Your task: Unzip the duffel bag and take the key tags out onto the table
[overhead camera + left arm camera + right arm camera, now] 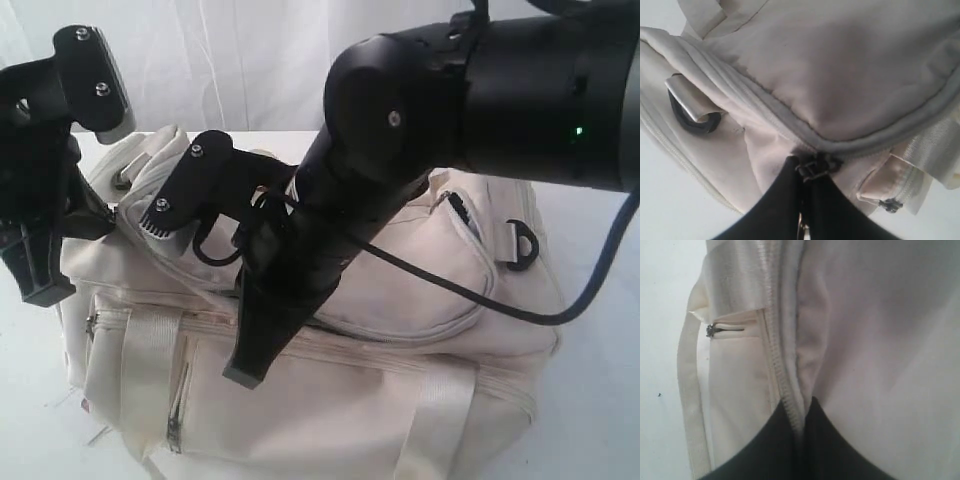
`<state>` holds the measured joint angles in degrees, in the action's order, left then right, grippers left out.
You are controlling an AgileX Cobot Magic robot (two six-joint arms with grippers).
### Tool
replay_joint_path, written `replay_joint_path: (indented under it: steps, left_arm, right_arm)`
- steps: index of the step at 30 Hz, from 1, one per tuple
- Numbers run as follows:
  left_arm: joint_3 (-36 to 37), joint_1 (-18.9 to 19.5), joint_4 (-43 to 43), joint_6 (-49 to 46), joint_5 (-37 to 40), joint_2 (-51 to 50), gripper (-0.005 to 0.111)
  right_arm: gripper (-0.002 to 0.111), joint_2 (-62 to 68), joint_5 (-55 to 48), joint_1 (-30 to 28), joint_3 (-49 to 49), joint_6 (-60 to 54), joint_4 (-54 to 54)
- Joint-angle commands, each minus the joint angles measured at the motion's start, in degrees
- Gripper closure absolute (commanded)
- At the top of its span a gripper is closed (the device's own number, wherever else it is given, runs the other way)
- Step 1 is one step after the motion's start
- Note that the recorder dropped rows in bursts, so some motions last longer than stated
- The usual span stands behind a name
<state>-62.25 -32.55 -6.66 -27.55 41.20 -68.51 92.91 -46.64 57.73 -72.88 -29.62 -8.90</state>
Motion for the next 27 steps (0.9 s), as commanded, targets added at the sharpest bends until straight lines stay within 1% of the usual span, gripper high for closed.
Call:
replay_joint_path:
  steps: [1,4,6,8,9,10,17,19,22,25,27]
  left_arm:
    - [-0.6,-0.1,4.5,-1.0,4.0,1.1,0.107]
    - [-0.6,-0.1,5.6,-1.1,4.5,1.1,0.107]
    - [-0.6,-0.1,5.9,-1.7,4.6,1.1,0.107]
    - [-0.6,-0.1,6.2,-2.5,4.3,1.1,0.107]
    - [-0.6,-0.1,6.2,-2.5,4.2,1.1,0.107]
    - [-0.6,-0.1,6.2,-2.5,4.0,1.1,0.107]
    - [-0.6,-0.1,6.2,-2.5,3.9,1.2,0.107]
    - [-0.6,-0.1,6.2,-2.5,3.9,1.2,0.107]
    - [-0.6,-0.1,6.3,-2.5,3.9,1.2,0.107]
    - [-0.6,-0.1,6.7,-1.7,3.9,1.2,0.107]
    - [-1.4,-0.1,6.7,-1.0,5.4,1.2,0.107]
  right_arm:
    - [0.103,-0.1,0.6,0.1,0.4,2.0,1.2]
    - [0.085,-0.7,0.4,0.1,0.4,2.0,1.2]
    - [0.068,-1.7,0.7,0.1,0.4,2.0,1.2]
    - [0.054,-3.2,1.1,0.1,0.4,2.0,1.2]
    - [0.049,-4.0,2.2,0.1,0.4,2.0,1.2]
    - [0.047,-4.6,3.3,0.1,0.4,2.0,1.2]
    - [0.046,-6.7,12.8,0.5,0.4,1.2,-2.4]
    - [0.048,-5.9,15.0,1.4,0.4,1.2,-2.5]
    - [0.051,-2.4,20.4,5.3,0.4,-0.2,-2.7]
    - [0.051,0.9,22.0,6.4,0.4,-0.1,-2.4]
    - [0.056,2.5,21.2,6.4,0.4,3.7,-0.3]
